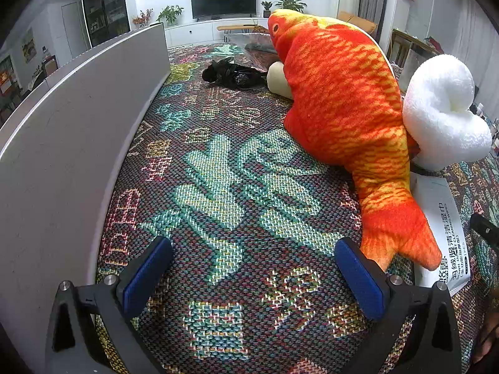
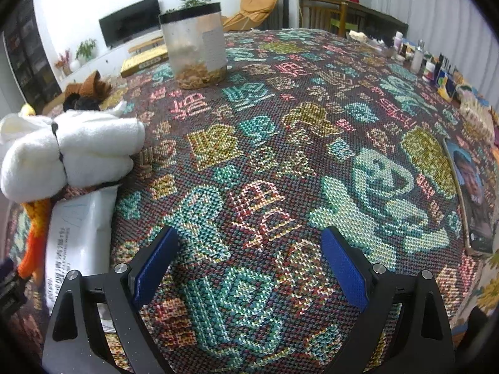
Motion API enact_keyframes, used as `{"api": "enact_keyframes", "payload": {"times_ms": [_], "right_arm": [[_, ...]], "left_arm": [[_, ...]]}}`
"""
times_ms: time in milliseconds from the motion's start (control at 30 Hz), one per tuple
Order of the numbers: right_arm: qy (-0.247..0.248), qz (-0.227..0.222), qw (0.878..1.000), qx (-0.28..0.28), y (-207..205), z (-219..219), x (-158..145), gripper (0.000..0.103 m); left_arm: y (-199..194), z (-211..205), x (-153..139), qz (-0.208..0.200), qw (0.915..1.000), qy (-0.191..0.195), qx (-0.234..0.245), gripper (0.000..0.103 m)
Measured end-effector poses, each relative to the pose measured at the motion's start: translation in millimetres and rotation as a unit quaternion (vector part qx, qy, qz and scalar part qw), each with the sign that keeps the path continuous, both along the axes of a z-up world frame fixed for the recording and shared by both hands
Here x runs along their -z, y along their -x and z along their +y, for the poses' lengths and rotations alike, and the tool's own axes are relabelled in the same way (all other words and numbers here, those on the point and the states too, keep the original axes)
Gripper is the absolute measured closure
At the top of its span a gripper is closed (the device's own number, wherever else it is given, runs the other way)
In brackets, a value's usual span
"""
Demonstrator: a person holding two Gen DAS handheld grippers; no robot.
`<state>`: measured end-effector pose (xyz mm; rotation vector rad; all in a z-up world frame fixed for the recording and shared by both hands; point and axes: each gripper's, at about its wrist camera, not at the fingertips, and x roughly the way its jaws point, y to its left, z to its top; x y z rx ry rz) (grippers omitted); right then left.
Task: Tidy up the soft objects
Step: 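Move the right tool to the white wet-wipes packet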
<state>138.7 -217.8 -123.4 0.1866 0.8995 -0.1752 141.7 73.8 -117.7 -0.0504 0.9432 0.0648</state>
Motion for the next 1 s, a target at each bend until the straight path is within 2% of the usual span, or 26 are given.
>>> {"api": "enact_keyframes", "payload": {"times_ms": [133,200,267,333,433,700,833,1000], "right_arm": [[-0.032,-0.013,0.999,-0.014,1.5,0.9,-3.4,0.008],[-0.082,-0.030,0.995,-0.051,3.4,6.1,-7.7,0.008],[-0.130,-0.055,0.983,-0.116,7.6,21.2,-16.6,0.008],[-0.118,-0.068,0.976,-0.171,12.0,42.9,-21.9,0.009],[-0.091,-0.050,0.969,-0.222,12.2,69.7,-18.0,0.009],[-0.083,-0.025,0.961,-0.263,8.4,88.3,-9.9,0.009],[-0.049,-0.014,0.955,-0.293,12.7,107.6,-5.6,0.009],[-0.011,-0.007,0.954,-0.299,14.9,117.7,2.3,0.009]], "left_arm": [[-0.2,0.1,0.1,0.000,1.0000,0.000,0.000,0.000],[-0.2,0.2,0.0,0.000,1.0000,0.000,0.000,0.000],[-0.2,0.0,-0.1,0.000,1.0000,0.000,0.000,0.000],[-0.2,0.0,-0.1,0.000,1.0000,0.000,0.000,0.000],[-0.4,-0.2,-0.1,0.000,1.0000,0.000,0.000,0.000],[-0.9,-0.1,0.2,0.000,1.0000,0.000,0.000,0.000],[-1.0,-0.1,0.0,0.000,1.0000,0.000,0.000,0.000],[-0.9,-0.1,0.1,0.000,1.0000,0.000,0.000,0.000]]}}
